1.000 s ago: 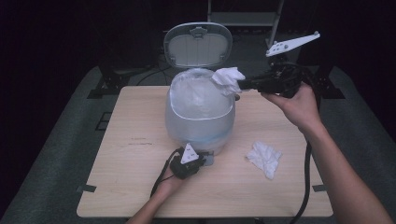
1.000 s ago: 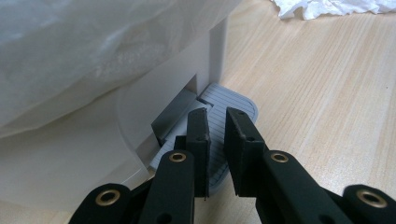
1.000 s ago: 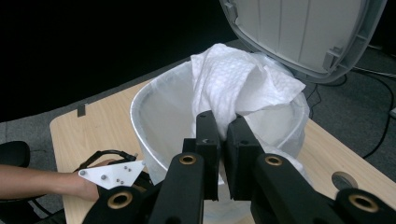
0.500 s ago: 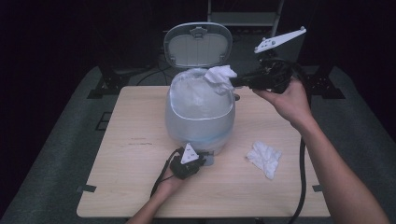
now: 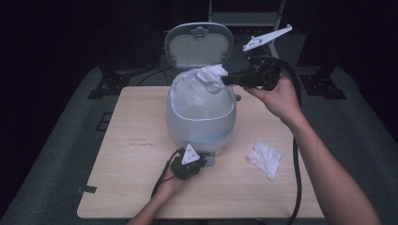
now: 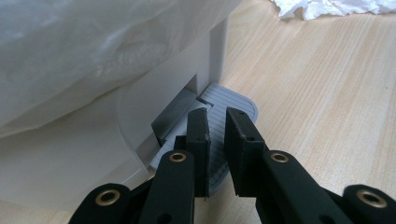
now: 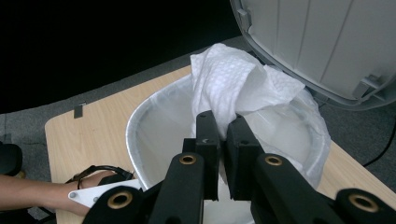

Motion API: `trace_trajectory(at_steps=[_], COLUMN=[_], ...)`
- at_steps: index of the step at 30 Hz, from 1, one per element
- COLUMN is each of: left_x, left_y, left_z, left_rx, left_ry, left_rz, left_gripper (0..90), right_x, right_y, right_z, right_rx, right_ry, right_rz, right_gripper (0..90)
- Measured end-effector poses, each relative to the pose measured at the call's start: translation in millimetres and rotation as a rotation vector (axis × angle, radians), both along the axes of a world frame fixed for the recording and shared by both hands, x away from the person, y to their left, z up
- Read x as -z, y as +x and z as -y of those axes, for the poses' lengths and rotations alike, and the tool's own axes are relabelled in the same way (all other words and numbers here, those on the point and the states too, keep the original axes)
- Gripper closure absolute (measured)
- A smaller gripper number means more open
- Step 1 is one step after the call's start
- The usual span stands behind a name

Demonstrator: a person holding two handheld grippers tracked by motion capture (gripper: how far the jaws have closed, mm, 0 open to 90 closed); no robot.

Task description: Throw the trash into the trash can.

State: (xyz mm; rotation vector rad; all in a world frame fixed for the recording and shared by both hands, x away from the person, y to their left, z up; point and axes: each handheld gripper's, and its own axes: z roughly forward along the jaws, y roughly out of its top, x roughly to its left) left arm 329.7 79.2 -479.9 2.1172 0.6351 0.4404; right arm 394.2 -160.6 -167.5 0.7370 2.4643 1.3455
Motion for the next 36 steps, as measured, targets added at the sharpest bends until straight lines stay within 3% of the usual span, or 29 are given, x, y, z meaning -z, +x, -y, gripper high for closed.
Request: trace_trajectory(at_steps=[32, 36], left_x=[0.2, 0.3], left_y=[-0.3, -0.4], left_z=[0.5, 0.6], left_rx=[-0.001, -0.001], left_ry=[-0.004, -0.003], left_rz=[0.001, 0.003], left_gripper=[79.9, 79.8], right_x=[13.7, 15.9], right_y=[21.6, 23.8], right_z=[-27.0, -32.7], right_rx=[-0.004, -0.006], right_ry=[-0.015, -0.023], right_rz=[-0.027, -0.023], right_gripper=[84.2, 80.5])
